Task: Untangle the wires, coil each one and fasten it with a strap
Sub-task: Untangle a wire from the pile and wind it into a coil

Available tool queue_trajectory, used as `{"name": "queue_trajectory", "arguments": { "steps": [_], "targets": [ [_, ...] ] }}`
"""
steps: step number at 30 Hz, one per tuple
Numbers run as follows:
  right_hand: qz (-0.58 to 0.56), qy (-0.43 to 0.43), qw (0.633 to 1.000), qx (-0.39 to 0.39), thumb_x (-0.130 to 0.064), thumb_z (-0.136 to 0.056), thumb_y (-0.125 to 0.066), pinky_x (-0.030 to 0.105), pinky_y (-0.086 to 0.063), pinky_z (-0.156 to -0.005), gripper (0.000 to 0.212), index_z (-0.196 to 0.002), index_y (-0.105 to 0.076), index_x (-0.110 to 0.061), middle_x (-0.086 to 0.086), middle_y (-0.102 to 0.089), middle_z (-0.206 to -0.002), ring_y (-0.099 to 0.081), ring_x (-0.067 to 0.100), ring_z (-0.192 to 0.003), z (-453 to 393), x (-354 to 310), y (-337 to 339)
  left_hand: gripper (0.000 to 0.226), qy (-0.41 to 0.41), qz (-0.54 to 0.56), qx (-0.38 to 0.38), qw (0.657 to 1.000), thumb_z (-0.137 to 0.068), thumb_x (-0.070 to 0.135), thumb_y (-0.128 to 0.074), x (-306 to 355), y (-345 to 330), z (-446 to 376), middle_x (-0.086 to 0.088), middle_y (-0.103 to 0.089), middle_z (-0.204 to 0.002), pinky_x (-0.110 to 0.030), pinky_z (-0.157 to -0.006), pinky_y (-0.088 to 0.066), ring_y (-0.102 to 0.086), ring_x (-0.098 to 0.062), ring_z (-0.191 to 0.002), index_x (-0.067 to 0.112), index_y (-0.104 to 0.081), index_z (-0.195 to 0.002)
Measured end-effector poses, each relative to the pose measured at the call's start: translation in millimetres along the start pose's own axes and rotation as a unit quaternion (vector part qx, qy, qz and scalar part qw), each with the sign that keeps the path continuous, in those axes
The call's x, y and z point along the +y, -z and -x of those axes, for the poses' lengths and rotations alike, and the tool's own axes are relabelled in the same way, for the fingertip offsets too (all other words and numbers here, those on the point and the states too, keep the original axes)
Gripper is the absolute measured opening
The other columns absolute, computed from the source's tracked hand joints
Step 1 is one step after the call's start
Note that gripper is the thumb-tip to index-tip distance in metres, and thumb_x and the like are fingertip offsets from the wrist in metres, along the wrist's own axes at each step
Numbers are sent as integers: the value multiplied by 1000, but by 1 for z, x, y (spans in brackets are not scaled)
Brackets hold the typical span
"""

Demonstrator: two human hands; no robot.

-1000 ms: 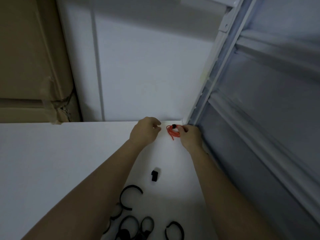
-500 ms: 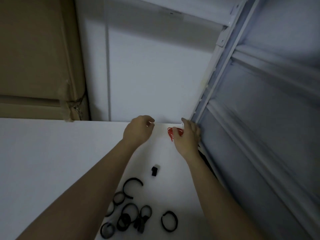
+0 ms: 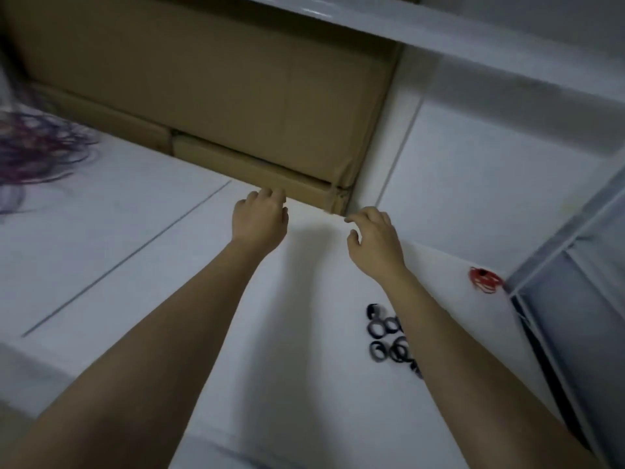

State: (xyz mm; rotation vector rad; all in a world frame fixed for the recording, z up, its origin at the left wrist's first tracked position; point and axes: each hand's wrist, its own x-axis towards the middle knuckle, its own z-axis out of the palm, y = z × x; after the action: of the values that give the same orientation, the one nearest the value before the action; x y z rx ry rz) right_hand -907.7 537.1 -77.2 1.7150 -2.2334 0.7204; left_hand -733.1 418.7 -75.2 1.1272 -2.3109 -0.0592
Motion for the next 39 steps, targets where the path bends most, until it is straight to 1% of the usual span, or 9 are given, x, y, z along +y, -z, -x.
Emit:
{"name": "queue_trajectory", "arguments": {
  "steps": [5, 10, 13, 19, 26, 31, 33, 36, 39],
  "targets": [
    [49, 48, 994, -90, -12, -93, -46, 38, -37, -96, 32, -123, -57, -11, 9, -51, -126, -40, 28, -122, -53, -96, -60, 28, 74, -121, -30, 990, -98, 19, -43, -126, 54, 12, -15, -57, -117, -40, -80, -41, -53, -34, -104, 6, -51, -121],
    [88, 71, 986, -125, -15, -95, -43, 39, -38, -94, 34, -127, -53, -11, 9, -47, -130, -39, 28, -123, -100, -213, -124, 31, 123, -173, -37, 976, -98, 18, -43, -254, 113, 10, -19, -54, -124, -43, -87, -43, -51, -37, -111, 5, -49, -126],
    [89, 92, 984, -123, -17, -97, -42, 38, -39, -92, 33, -128, -51, -12, 9, -47, -128, -40, 28, -120, -131, -285, -160, 39, 141, -177, -39, 973, -97, 20, -44, -326, 143, 5, -18, -49, -133, -45, -91, -42, -47, -38, -119, 8, -44, -135],
    [53, 145, 982, -108, -20, -97, -44, 40, -38, -93, 34, -129, -50, -12, 11, -47, -128, -40, 30, -121, -188, -416, -217, 38, 178, -199, -53, 962, -95, 20, -47, -451, 175, 1, -17, -51, -130, -45, -91, -43, -49, -37, -119, 9, -45, -132],
    [23, 218, 974, -65, -19, -96, -44, 40, -35, -95, 36, -132, -50, -13, 9, -47, -130, -39, 29, -122, -263, -527, -261, 35, 208, -178, -48, 961, -95, 22, -48, -568, 190, -16, -17, -51, -127, -45, -87, -45, -50, -37, -115, 8, -47, -127],
    [-23, 241, 969, -57, -17, -96, -46, 41, -35, -92, 34, -129, -53, -11, 11, -47, -128, -40, 30, -120, -327, -597, -301, 31, 215, -190, -46, 957, -96, 23, -47, -653, 202, -38, -15, -53, -122, -43, -81, -45, -51, -36, -110, 9, -48, -124],
    [-38, 241, 967, -80, -20, -96, -49, 40, -35, -93, 33, -127, -55, -12, 11, -46, -127, -38, 30, -121, -353, -620, -321, 31, 220, -192, -46, 955, -97, 26, -46, -686, 208, -53, -15, -52, -122, -42, -79, -44, -52, -37, -109, 10, -47, -124],
    [-40, 222, 959, -171, -30, -95, -56, 39, -36, -97, 32, -123, -58, -15, 10, -44, -131, -36, 29, -125, -390, -646, -347, 31, 219, -176, -58, 958, -98, 29, -44, -729, 215, -77, -15, -52, -121, -42, -78, -44, -52, -36, -109, 11, -47, -123],
    [-19, 181, 952, -245, -36, -93, -61, 40, -37, -99, 41, -128, -57, -16, 11, -40, -142, -35, 32, -130, -422, -661, -369, 24, 197, -154, -46, 967, -98, 28, -43, -760, 214, -101, -14, -53, -113, -41, -71, -44, -54, -35, -100, 10, -49, -113]
  ]
}}
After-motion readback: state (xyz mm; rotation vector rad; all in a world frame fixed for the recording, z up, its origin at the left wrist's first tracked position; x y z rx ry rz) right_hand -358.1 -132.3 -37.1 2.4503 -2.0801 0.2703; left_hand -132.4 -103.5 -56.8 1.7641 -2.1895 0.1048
